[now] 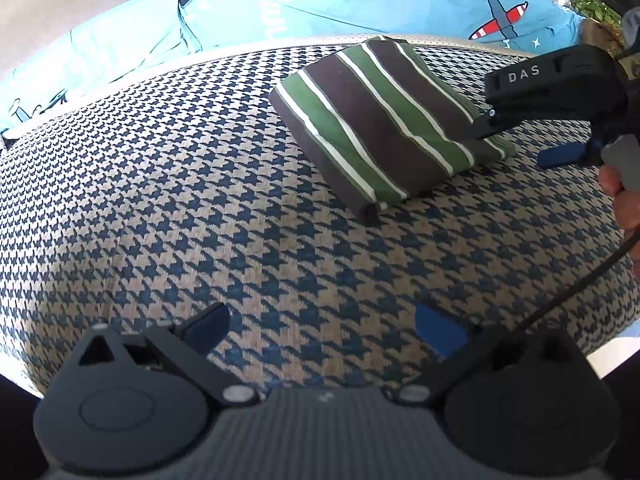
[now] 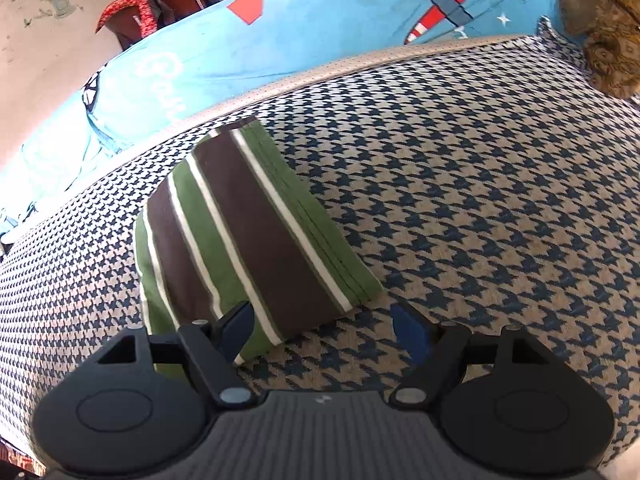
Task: Fold clothes
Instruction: 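Release the bundle and withdraw the right gripper from it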
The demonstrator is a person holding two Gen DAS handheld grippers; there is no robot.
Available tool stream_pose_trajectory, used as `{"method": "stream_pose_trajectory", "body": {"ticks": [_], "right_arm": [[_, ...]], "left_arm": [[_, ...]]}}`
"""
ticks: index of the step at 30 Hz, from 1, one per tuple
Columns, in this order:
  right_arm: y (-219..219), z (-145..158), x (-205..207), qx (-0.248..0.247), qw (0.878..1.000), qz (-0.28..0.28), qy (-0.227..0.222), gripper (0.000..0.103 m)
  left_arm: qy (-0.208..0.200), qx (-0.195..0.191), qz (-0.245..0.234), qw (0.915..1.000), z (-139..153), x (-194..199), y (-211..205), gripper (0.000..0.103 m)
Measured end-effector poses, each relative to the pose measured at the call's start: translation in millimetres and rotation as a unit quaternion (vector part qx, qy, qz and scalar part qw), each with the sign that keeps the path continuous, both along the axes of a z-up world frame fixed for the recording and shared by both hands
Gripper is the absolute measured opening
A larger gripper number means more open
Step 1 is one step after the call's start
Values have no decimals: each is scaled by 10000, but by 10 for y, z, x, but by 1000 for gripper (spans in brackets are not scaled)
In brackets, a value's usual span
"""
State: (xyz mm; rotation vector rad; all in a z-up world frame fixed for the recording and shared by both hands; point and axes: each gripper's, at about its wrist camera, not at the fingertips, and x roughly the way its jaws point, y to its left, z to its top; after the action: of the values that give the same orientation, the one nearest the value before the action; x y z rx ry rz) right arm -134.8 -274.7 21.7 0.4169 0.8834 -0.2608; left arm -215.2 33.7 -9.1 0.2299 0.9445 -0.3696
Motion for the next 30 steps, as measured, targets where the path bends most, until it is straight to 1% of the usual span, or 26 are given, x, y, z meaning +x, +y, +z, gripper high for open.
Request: {"method": "stream_pose_trajectory", "body": {"ticks": [8,15,23,30], "right_arm": [[-124,54,-173,86,9997,-178,-106,78],[-200,76,-263,194,9992,-328,-142,79],[-192,61,-330,157,9994,-261,-166,79],[-241,62,-425,222,9988,-354,-239,80]], "left_arm": [[-33,-43,-144,9999,-6,-181,39,103],[-17,-59,-80,9999,-2,-304,146,103],[-72,-117,-105,9999,49,-504,216,103],[-109,-198,-90,9997,118,-681,299,103]]}}
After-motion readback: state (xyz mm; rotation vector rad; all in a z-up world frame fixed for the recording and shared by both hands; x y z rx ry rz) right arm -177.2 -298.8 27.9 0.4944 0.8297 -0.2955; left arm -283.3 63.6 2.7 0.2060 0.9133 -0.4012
